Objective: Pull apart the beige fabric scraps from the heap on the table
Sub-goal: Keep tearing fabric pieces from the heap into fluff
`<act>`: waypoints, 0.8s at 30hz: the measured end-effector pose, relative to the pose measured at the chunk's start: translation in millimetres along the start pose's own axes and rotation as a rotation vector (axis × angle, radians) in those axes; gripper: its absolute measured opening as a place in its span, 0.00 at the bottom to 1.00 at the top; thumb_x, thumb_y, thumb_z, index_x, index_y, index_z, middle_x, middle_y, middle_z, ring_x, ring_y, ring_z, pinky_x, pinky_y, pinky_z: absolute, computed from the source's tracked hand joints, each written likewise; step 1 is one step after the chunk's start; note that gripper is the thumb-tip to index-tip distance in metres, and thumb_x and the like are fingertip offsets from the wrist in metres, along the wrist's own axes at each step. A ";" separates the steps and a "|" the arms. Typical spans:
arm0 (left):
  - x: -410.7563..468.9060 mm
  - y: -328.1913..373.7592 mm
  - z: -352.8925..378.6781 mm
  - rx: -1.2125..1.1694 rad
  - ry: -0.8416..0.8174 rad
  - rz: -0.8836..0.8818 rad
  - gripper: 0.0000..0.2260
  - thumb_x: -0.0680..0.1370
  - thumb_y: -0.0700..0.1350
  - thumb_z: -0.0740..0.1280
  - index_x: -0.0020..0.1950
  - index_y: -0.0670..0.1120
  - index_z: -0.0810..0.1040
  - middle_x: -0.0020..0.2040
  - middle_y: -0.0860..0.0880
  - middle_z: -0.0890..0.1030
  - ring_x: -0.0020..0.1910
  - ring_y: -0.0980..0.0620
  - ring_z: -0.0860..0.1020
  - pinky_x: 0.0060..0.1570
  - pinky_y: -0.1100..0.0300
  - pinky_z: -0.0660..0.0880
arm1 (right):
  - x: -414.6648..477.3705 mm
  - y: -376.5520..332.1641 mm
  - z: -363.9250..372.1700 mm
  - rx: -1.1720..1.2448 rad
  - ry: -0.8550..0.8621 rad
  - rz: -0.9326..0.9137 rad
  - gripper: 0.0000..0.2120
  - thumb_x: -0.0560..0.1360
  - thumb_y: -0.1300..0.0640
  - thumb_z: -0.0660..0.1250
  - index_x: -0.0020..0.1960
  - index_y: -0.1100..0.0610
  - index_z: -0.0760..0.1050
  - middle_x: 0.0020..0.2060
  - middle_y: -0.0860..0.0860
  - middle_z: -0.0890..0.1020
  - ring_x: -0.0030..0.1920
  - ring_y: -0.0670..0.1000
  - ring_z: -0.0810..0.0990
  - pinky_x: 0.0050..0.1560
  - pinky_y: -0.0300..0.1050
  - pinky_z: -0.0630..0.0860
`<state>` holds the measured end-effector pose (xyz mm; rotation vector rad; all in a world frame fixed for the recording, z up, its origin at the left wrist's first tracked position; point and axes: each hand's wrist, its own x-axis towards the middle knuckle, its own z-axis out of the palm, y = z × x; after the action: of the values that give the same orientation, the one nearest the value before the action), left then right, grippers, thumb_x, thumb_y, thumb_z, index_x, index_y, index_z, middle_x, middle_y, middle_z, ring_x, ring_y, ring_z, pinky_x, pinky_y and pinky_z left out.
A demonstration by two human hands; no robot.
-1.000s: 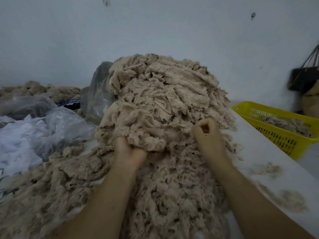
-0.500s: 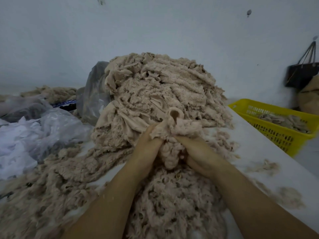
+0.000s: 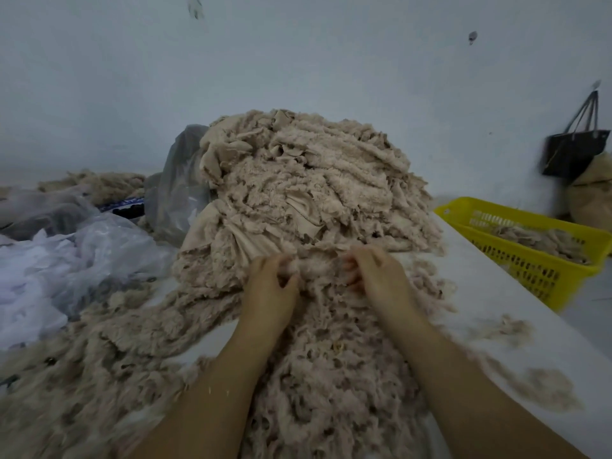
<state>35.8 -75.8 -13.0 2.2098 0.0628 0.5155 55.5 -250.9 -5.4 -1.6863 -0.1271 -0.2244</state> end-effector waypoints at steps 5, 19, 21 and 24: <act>-0.5 10.8 -5.6 -0.050 0.122 0.180 0.03 0.81 0.41 0.66 0.49 0.46 0.79 0.46 0.56 0.73 0.47 0.59 0.72 0.43 0.72 0.65 | -13.7 2.5 11.5 -0.207 -0.333 -0.039 0.20 0.79 0.35 0.57 0.46 0.46 0.82 0.39 0.44 0.85 0.38 0.44 0.83 0.42 0.42 0.80; -22.1 30.0 4.8 -0.277 -0.353 0.336 0.08 0.81 0.46 0.68 0.46 0.60 0.80 0.45 0.62 0.79 0.46 0.64 0.78 0.43 0.74 0.70 | -2.1 -12.1 3.2 0.432 0.019 0.195 0.10 0.80 0.59 0.60 0.40 0.55 0.73 0.29 0.51 0.75 0.28 0.49 0.73 0.33 0.48 0.71; -19.6 27.0 6.3 -0.218 -0.315 0.252 0.04 0.81 0.49 0.67 0.49 0.57 0.81 0.46 0.62 0.79 0.44 0.65 0.77 0.40 0.75 0.70 | 1.3 -16.6 -2.3 0.642 0.107 0.215 0.08 0.81 0.60 0.59 0.44 0.58 0.71 0.29 0.51 0.78 0.29 0.48 0.79 0.31 0.45 0.76; -13.8 20.0 5.9 -0.028 -0.320 0.187 0.10 0.81 0.54 0.66 0.61 0.54 0.78 0.50 0.59 0.77 0.45 0.65 0.74 0.39 0.74 0.69 | 1.5 -18.9 -4.1 0.826 0.090 0.259 0.07 0.82 0.62 0.56 0.45 0.58 0.68 0.28 0.50 0.78 0.27 0.47 0.78 0.29 0.41 0.77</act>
<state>22.9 -95.9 -5.9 2.2550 -0.3199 0.2556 52.6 -252.6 13.7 -0.8553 0.0654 -0.0357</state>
